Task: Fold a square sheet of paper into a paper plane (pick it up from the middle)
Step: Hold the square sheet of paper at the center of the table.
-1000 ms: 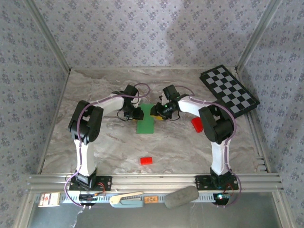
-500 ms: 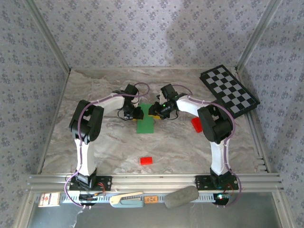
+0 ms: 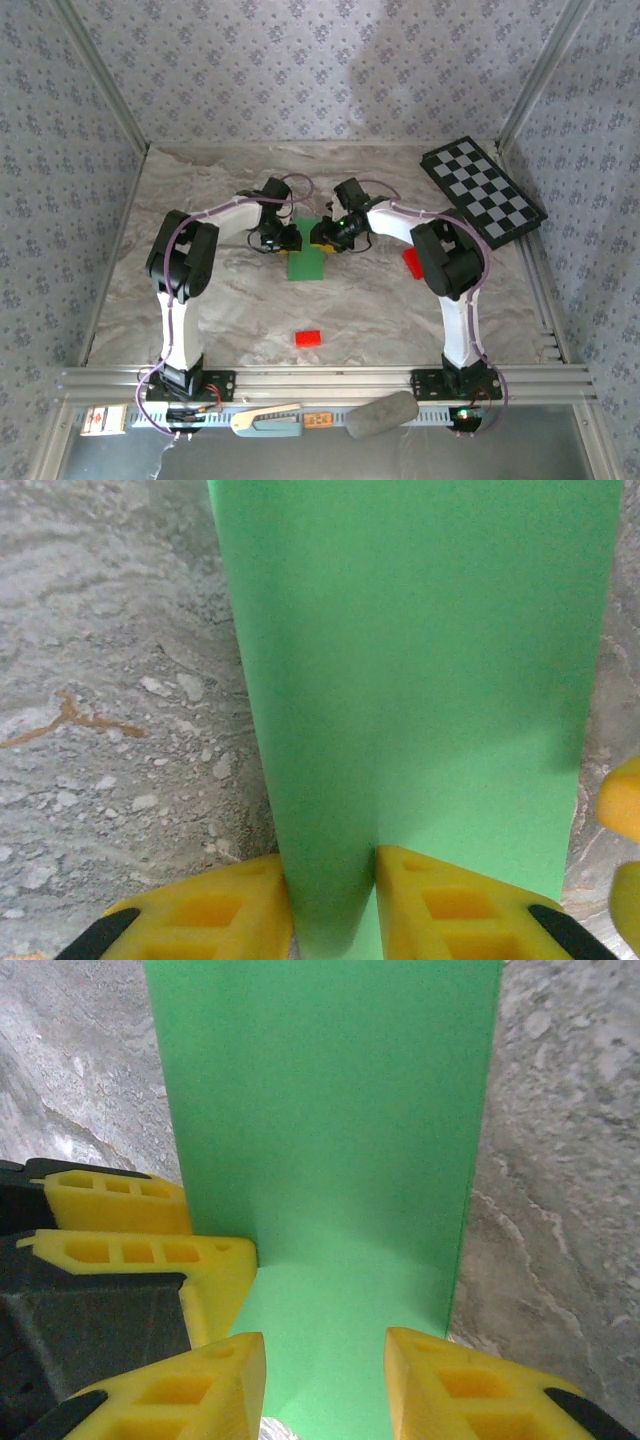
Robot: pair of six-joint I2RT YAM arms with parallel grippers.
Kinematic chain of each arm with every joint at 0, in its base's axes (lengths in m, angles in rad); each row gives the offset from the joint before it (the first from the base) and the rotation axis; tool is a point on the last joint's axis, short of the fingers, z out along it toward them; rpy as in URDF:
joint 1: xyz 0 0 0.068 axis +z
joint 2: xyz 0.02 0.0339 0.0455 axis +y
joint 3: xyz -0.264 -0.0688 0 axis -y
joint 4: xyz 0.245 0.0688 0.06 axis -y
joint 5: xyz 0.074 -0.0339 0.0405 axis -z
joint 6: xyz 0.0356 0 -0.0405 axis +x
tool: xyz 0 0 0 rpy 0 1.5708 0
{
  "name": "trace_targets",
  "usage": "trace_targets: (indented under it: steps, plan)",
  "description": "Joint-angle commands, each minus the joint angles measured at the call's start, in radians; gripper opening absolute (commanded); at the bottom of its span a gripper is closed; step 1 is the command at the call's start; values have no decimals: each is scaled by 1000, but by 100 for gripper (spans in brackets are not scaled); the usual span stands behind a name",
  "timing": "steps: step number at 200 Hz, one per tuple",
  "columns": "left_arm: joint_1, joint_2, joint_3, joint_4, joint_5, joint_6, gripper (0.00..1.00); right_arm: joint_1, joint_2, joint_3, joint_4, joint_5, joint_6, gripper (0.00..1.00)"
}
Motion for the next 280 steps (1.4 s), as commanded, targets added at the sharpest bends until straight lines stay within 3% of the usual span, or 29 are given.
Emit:
trace_targets:
  steps: [1, 60, 123, 215, 280]
  plan:
    - [-9, 76, -29, -2, -8, -7, 29, 9, 28, 37, -40, -9, -21, 38]
    - [-9, 81, -32, -1, -9, -13, 29, 16, 62, 54, -83, 12, -22, 36]
    - [-9, 61, -22, -6, -20, -21, 29, 22, 115, 47, -245, 161, -109, 35]
    - [18, -160, 52, -34, -99, -169, 37, 45, 216, 97, -400, 336, -138, 25]
    - [40, -215, -62, 202, 274, -328, 21, 64, 240, 114, -413, 359, -131, 17]
